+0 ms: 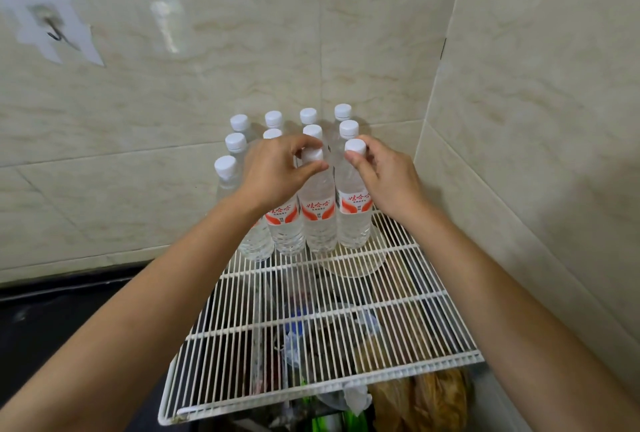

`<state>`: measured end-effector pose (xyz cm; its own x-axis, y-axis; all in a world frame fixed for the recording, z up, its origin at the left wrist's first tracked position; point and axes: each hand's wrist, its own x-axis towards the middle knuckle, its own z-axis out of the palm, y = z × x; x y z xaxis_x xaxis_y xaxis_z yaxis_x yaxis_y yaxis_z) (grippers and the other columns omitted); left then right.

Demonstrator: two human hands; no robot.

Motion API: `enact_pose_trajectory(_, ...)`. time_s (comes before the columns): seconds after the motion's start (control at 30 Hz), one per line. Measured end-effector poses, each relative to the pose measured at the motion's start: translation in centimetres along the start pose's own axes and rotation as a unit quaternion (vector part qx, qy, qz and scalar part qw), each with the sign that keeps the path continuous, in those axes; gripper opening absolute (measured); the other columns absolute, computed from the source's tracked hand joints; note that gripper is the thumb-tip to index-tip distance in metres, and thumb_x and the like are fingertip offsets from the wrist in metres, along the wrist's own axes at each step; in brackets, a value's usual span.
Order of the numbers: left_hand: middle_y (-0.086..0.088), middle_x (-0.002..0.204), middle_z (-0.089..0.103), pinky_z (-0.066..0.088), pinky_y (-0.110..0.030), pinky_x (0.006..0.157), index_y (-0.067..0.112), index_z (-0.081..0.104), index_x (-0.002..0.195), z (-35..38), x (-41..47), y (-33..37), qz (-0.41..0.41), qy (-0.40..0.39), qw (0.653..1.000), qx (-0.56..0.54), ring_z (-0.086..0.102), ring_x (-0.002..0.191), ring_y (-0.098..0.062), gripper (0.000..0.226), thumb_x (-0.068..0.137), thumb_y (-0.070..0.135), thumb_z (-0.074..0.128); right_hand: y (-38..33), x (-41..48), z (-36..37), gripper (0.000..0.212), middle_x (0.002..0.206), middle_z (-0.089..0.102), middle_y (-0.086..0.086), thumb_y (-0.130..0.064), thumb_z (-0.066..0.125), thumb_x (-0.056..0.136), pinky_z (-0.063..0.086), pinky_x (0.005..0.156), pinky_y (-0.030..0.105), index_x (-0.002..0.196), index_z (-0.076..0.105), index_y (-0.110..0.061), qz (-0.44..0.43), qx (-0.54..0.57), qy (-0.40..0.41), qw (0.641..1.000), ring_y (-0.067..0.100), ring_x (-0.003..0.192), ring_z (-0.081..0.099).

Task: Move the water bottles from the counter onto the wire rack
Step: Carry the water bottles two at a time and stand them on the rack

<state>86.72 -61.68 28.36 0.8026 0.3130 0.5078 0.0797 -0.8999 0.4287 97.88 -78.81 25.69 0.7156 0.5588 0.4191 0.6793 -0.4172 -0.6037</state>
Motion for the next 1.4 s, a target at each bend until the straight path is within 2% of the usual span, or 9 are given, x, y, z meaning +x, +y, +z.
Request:
enact_pose_trajectory(0.23,-0.001,0.119,0.073,0.055,-0.045,0.090,0.018,0.070,0.122,-0.7,0.1,0.3,0.035,-0.028,0.999,0.019,0.067,0.108,-0.020,0.046,0.087,0.048,0.073,-0.5,-0.8,-1.1,0.050,0.132,0.068,0.001,-0.052,0.053,0.100,0.051,0.102,0.046,0.142,0.053,-0.024,0.034,0.046,-0.010,0.998,0.019,0.120,0.064)
enact_pose_trajectory(0.33,-0.006,0.133,0.066,0.044,-0.032,0.107,0.014,0.067,0.127,-2.1,-0.7,0.5,0.057,0.069,0.995,0.034,0.059,0.123,-0.023,0.044,0.094,0.044,0.067,-1.1,-0.9,-2.8,0.063,0.150,0.054,0.000,-0.059,0.047,0.100,0.045,0.111,0.046,0.151,0.042,-0.022,0.025,0.032,0.031,0.999,0.018,0.136,0.052)
enact_pose_trajectory(0.4,-0.009,0.139,0.061,0.038,-0.027,0.106,0.012,0.067,0.127,-3.1,-1.9,0.6,0.065,0.158,0.984,0.051,0.055,0.128,-0.025,0.041,0.097,0.039,0.063,-1.6,-1.3,-3.8,0.063,0.153,0.049,0.001,-0.058,0.044,0.101,0.043,0.112,0.043,0.153,0.039,-0.022,0.006,0.011,0.078,0.997,0.019,0.138,0.049)
enact_pose_trajectory(0.5,-0.015,0.140,0.059,0.044,-0.041,0.105,0.007,0.066,0.126,-4.1,-5.0,0.6,0.074,0.235,0.967,0.071,0.055,0.125,-0.031,0.038,0.101,0.034,0.058,-2.2,-2.7,-4.0,0.056,0.157,0.042,0.004,-0.047,0.045,0.105,0.034,0.111,0.030,0.152,0.041,-0.018,-0.043,-0.018,0.137,0.989,0.019,0.143,0.041)
enact_pose_trajectory(0.63,-0.022,0.156,0.039,0.035,-0.052,0.114,0.007,0.050,0.146,-4.5,-11.1,-0.5,0.019,0.174,0.972,0.157,0.040,0.143,-0.039,0.057,0.103,0.044,0.047,-3.5,-4.7,-1.2,0.056,0.161,0.035,0.014,-0.043,0.046,0.103,0.029,0.115,0.029,0.150,0.045,-0.013,-0.104,-0.003,0.173,0.979,0.025,0.146,0.037)
enact_pose_trajectory(0.77,-0.018,0.169,0.008,0.018,-0.057,0.123,0.021,0.024,0.160,-6.0,-18.2,-2.4,-0.121,0.079,0.959,0.245,0.007,0.157,-0.033,0.074,0.099,0.061,0.035,-5.5,-6.4,3.3,0.063,0.165,0.025,0.019,-0.044,0.049,0.103,0.024,0.122,0.039,0.155,0.038,-0.010,-0.188,-0.004,0.118,0.975,0.029,0.152,0.027)
enact_pose_trajectory(1.07,-0.022,0.166,0.019,0.026,-0.061,0.119,0.013,0.028,0.158,-14.8,-33.1,-4.7,-0.312,0.083,0.878,0.352,0.018,0.154,-0.038,0.073,0.100,0.057,0.036,-15.7,-12.1,14.4,0.067,0.167,0.018,0.020,-0.051,0.045,0.102,0.021,0.123,0.054,0.157,0.034,-0.014,-0.288,0.068,-0.054,0.954,0.035,0.155,0.018)
enact_pose_trajectory(1.23,-0.020,0.166,0.020,0.025,-0.060,0.119,0.013,0.031,0.157,-21.7,-41.0,-6.2,-0.374,0.124,0.842,0.369,0.020,0.154,-0.037,0.073,0.099,0.058,0.033,-25.2,-16.9,19.1,0.069,0.169,0.013,0.014,-0.054,0.045,0.102,0.011,0.126,0.049,0.159,0.029,-0.020,-0.357,0.084,-0.110,0.924,0.032,0.156,0.011)
enact_pose_trajectory(1.4,-0.013,0.169,0.015,0.018,-0.053,0.124,0.019,0.025,0.159,-30.7,-51.4,-9.1,-0.433,0.152,0.808,0.368,0.013,0.156,-0.029,0.073,0.100,0.061,0.028,-37.1,-23.3,25.8,0.070,0.169,0.012,0.014,-0.053,0.047,0.101,0.013,0.126,0.050,0.159,0.029,-0.018,-0.397,0.111,-0.131,0.902,0.030,0.157,0.010)
